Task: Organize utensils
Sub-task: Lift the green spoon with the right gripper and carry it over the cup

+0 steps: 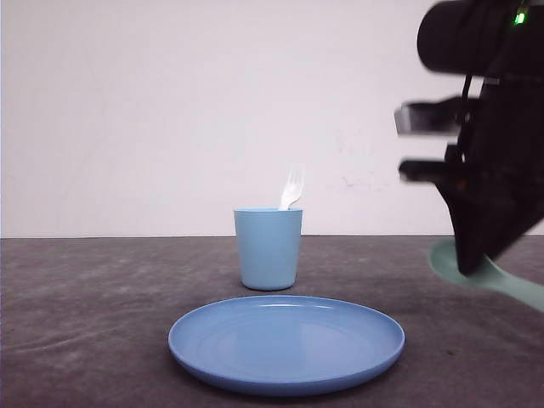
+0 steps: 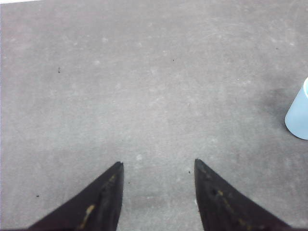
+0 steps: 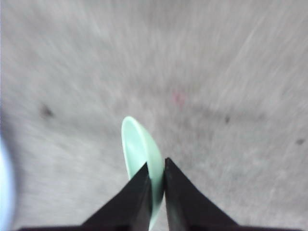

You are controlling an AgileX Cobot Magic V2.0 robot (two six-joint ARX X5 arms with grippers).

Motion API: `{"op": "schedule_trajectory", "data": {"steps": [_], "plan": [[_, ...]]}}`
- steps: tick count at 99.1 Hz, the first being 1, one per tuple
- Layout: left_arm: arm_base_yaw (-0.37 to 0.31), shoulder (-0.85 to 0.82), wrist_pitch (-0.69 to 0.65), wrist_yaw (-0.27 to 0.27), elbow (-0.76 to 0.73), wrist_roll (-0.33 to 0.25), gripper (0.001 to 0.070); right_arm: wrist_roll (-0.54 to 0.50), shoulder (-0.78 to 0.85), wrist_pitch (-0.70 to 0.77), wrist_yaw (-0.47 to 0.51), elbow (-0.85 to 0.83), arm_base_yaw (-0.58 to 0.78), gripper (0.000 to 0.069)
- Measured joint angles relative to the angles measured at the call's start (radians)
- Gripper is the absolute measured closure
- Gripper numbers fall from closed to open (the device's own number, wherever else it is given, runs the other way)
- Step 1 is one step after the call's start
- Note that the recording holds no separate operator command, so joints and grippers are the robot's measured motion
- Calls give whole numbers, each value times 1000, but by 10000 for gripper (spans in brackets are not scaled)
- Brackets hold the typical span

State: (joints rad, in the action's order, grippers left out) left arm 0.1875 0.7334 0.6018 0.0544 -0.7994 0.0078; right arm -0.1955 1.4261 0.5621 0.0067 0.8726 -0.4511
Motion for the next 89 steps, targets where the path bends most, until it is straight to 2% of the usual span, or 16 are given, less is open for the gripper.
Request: {"op": "schedule_trajectory", "data": {"steps": [13,40,67,89], "plan": [[0,0,0,0,0,0,433,0,-54,-81,-58,0,-1,665],[0,0,0,0,0,0,433,-12,-105,-371,-194,0,-31,665],[0,0,0,0,0,0,433,-40,-103,-655,-193,0,-77,665],[0,0,0,-1,0,0,433,-40,-40,-771,-190,38,-92,665]]}}
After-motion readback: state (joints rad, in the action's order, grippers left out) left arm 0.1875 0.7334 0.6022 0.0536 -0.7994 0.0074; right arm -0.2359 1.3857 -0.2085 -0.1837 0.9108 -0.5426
